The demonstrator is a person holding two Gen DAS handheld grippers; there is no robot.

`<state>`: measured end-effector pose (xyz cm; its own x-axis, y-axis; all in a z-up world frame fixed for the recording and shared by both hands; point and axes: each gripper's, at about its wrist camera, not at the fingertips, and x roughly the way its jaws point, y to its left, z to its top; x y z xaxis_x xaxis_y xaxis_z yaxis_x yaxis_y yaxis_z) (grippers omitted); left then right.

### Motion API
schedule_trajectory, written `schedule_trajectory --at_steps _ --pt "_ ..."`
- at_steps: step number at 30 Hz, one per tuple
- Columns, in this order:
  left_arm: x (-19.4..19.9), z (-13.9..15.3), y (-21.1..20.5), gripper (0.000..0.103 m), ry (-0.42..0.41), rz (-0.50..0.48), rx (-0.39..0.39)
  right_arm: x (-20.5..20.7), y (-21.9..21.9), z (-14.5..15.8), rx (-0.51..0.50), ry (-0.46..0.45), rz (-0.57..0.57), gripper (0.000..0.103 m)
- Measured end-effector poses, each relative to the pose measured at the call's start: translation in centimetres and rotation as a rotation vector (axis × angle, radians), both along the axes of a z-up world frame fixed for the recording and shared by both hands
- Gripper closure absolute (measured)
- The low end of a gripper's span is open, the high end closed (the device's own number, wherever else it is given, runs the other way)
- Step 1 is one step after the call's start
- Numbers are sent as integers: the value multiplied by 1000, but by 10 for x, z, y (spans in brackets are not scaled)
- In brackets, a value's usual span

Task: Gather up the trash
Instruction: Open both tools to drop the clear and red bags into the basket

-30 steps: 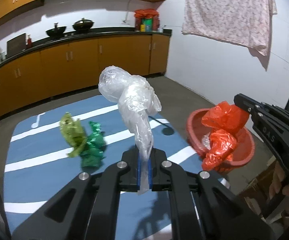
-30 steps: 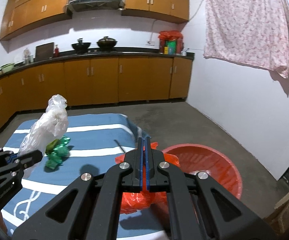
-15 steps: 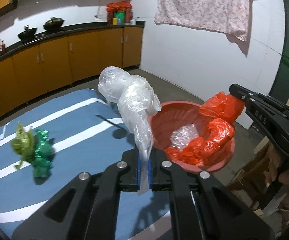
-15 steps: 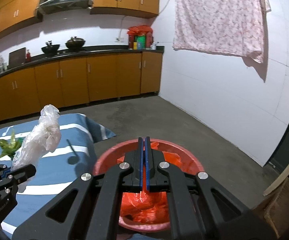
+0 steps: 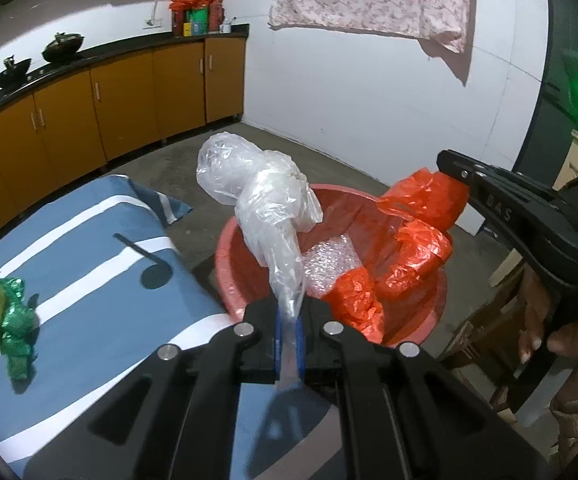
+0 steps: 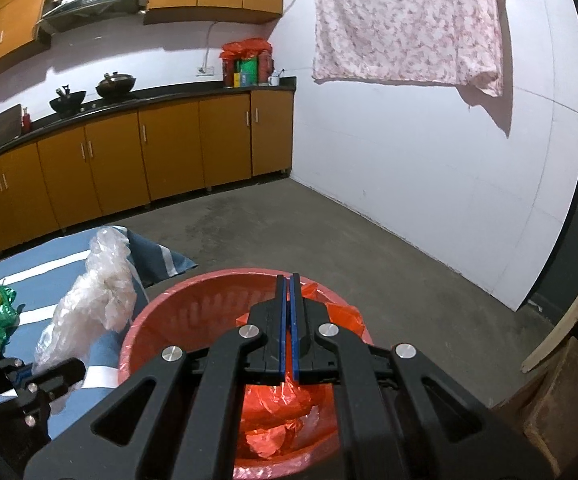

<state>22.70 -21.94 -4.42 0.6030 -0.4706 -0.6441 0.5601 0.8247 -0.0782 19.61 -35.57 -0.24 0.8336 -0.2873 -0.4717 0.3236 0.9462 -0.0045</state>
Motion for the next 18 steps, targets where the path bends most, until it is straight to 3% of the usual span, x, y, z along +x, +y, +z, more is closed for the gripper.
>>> schedule_trajectory --at_steps 15,18 --pt "16 -21 -39 92 49 -70 -9 15 -15 -5 71 -13 46 100" --pt "17 -26 -41 80 51 -73 0 14 -16 -7 74 -8 54 86"
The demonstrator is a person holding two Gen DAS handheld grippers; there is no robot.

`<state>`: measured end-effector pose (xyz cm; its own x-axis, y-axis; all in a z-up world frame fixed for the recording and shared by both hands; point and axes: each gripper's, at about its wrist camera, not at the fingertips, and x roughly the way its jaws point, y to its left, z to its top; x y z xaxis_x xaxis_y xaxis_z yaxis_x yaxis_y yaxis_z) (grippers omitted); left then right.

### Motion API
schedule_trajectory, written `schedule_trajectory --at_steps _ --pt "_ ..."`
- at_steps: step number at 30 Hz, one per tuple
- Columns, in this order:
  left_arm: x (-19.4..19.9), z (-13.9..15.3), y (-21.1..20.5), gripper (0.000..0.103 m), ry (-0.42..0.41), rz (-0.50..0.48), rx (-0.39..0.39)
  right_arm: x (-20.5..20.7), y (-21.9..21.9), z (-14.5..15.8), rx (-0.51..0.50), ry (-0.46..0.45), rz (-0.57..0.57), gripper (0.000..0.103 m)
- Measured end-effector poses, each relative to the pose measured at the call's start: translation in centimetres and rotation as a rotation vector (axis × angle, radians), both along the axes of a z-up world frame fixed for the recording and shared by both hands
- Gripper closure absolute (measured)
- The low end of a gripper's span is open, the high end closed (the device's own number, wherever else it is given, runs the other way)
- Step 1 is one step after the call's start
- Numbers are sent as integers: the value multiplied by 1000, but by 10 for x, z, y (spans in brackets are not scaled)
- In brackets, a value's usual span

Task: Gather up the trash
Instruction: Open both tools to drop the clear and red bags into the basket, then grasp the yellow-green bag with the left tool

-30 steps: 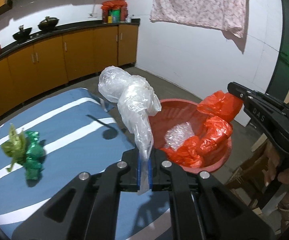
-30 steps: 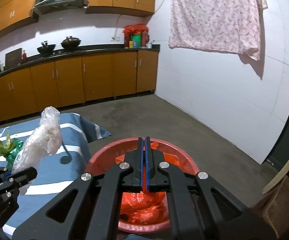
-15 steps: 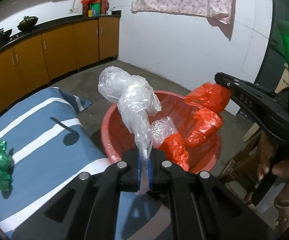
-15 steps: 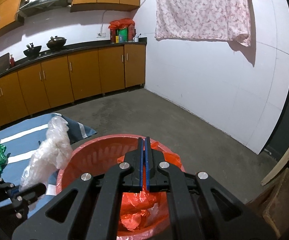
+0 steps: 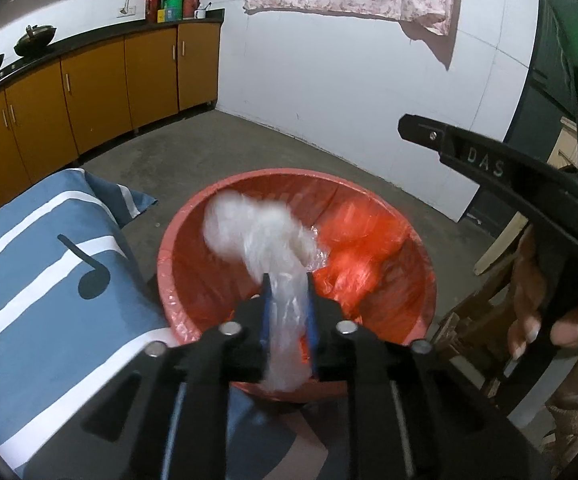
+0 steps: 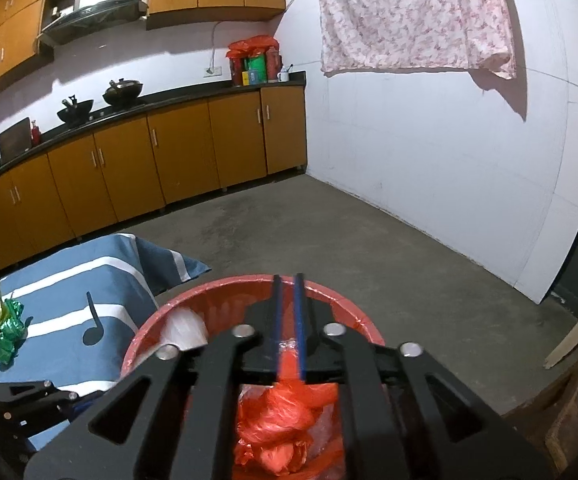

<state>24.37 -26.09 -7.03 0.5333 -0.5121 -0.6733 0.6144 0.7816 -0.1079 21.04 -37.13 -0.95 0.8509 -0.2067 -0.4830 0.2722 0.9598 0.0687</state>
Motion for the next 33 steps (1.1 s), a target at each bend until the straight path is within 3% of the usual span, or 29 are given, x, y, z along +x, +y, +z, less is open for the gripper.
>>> schedule_trajectory --at_steps 2,5,8,11,16,25,28,33 --pt "0 -1 3 75 1 7 1 -4 -2 -1 10 -3 -4 65" --pt "-1 -1 11 66 -12 35 11 -14 -1 0 -1 -14 -25 48" --pt "-4 5 26 50 -35 85 9 -24 2 4 -32 -33 -47 26" --pt "-9 13 48 37 -68 155 6 -31 5 7 -27 -54 -58 11" --pt "-20 27 96 22 -125 293 24 -35 16 8 1 -61 -48 8" --pt "-20 41 206 18 -244 643 146 -31 74 -3 -14 -23 72 7" --pt "-5 36 241 19 -218 751 175 -29 89 -5 -8 -13 100 7" --pt "16 22 271 19 -129 810 160 -20 118 -10 -5 13 152 7"
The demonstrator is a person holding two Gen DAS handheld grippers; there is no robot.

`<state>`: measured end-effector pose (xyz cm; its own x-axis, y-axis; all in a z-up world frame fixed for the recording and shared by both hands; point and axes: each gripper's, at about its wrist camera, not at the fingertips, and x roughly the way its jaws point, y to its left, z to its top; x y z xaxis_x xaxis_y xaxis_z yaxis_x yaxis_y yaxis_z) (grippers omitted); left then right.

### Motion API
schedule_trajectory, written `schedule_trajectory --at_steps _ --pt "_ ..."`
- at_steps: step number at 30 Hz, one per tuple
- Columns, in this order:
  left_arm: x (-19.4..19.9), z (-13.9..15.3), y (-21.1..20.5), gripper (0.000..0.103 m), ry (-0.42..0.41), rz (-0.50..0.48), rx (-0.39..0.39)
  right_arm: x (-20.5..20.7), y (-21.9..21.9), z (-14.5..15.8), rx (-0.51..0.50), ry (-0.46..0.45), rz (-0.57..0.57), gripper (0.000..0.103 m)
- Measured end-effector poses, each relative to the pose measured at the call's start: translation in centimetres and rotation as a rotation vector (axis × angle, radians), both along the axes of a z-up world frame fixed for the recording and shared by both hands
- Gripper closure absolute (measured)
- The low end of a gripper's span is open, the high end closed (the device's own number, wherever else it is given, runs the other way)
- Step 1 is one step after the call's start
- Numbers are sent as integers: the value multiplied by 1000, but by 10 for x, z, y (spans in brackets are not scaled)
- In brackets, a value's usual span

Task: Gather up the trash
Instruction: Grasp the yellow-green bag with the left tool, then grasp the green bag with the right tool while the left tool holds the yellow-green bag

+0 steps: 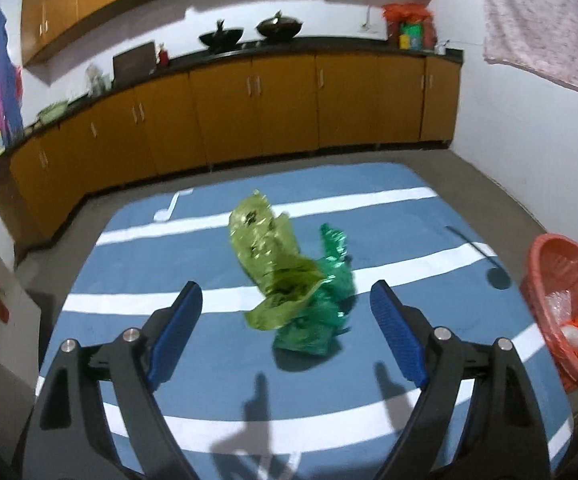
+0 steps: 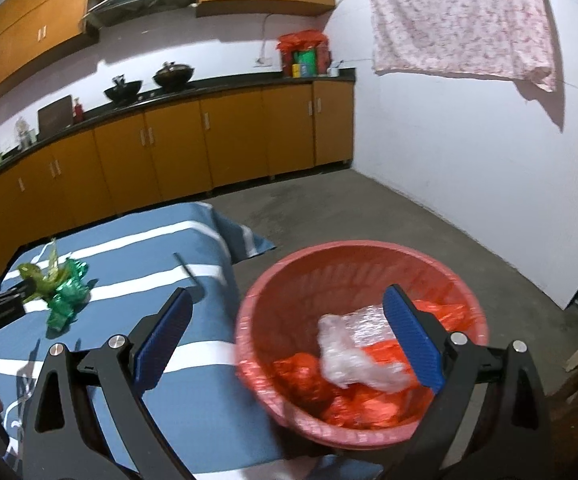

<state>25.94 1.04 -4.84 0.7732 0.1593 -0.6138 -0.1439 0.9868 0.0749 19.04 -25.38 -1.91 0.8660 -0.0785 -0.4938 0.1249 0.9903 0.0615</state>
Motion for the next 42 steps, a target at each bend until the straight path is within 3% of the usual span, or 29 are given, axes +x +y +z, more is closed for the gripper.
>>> schedule_trajectory --at_steps 5,8,10,13,19,27,36,42 --pt "17 -8 6 35 29 -14 -18 8 26 -5 -21 21 54 7" --pt "32 -16 12 59 61 -19 -23 13 41 -6 -32 30 89 7" --pt "38 -21 21 90 87 -27 -55 15 50 -7 -38 34 107 7" --pt "36 -23 34 96 78 -26 -69 18 66 -9 -45 41 142 7" --pt "19 -21 76 98 45 -12 -78 29 108 -16 -22 69 232 12" --pt "-6 -23 136 98 34 36 -94 52 187 -31 -42 133 355 29" --pt "-25 -24 174 98 19 49 -95 81 237 -48 16 228 317 41" --pt "-30 -25 184 98 11 45 -112 93 260 -61 -18 284 258 48"
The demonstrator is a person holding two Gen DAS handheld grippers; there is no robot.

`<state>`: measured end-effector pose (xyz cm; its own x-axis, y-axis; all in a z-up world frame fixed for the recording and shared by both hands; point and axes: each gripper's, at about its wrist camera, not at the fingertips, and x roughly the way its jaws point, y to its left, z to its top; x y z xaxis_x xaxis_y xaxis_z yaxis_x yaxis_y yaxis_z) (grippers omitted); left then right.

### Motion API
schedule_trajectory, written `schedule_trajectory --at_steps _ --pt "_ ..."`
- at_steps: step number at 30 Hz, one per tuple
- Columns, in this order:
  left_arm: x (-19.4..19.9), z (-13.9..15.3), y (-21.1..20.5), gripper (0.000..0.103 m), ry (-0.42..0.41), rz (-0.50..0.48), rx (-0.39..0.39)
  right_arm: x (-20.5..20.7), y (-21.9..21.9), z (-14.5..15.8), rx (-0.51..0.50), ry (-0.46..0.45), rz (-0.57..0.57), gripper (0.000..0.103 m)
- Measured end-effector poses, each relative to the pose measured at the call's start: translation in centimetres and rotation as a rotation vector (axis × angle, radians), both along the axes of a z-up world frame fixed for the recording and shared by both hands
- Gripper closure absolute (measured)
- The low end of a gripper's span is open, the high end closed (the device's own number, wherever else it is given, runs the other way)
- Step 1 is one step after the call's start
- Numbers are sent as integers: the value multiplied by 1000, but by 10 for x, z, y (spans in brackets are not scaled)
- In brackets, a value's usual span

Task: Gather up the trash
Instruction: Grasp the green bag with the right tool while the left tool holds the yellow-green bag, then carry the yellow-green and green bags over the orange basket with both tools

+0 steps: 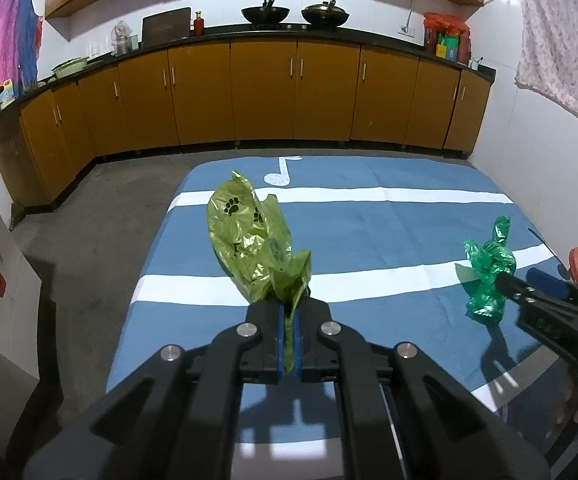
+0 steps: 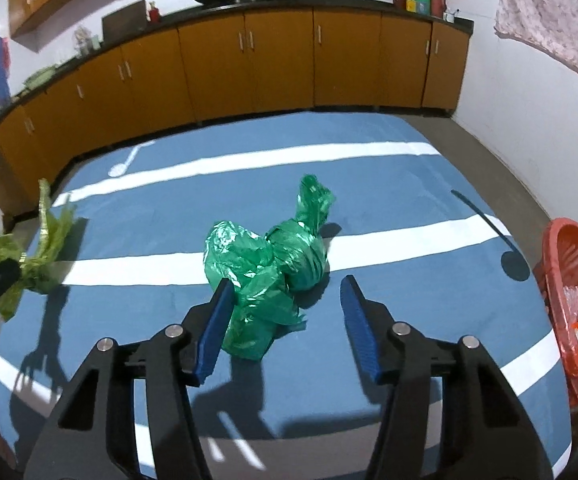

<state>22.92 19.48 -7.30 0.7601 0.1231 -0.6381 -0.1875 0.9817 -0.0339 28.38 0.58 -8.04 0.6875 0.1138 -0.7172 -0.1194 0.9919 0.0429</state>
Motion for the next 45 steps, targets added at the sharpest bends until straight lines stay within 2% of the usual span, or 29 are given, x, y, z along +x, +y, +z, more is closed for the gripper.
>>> schedule_trajectory --at_steps 4,7,12,15,19,36,45 --pt "-1 -1 1 98 -1 -5 -11 3 2 -7 -32 24 -24 52" --pt "0 -1 -4 98 1 -9 -15 4 2 -9 -37 39 -25 59" --pt "1 -1 -8 98 4 -18 -18 4 3 -12 -68 47 1 84" --pt "2 -1 -10 98 5 -24 -14 2 1 -11 -74 42 4 91" --pt "2 0 -15 98 2 -34 -10 0 -7 -9 -80 32 10 94" --pt "0 10 -57 98 -12 -109 4 -22 -67 8 -63 -15 -43 95" --pt "0 14 -88 98 -13 -161 11 -40 -92 14 -99 -56 -33 98"
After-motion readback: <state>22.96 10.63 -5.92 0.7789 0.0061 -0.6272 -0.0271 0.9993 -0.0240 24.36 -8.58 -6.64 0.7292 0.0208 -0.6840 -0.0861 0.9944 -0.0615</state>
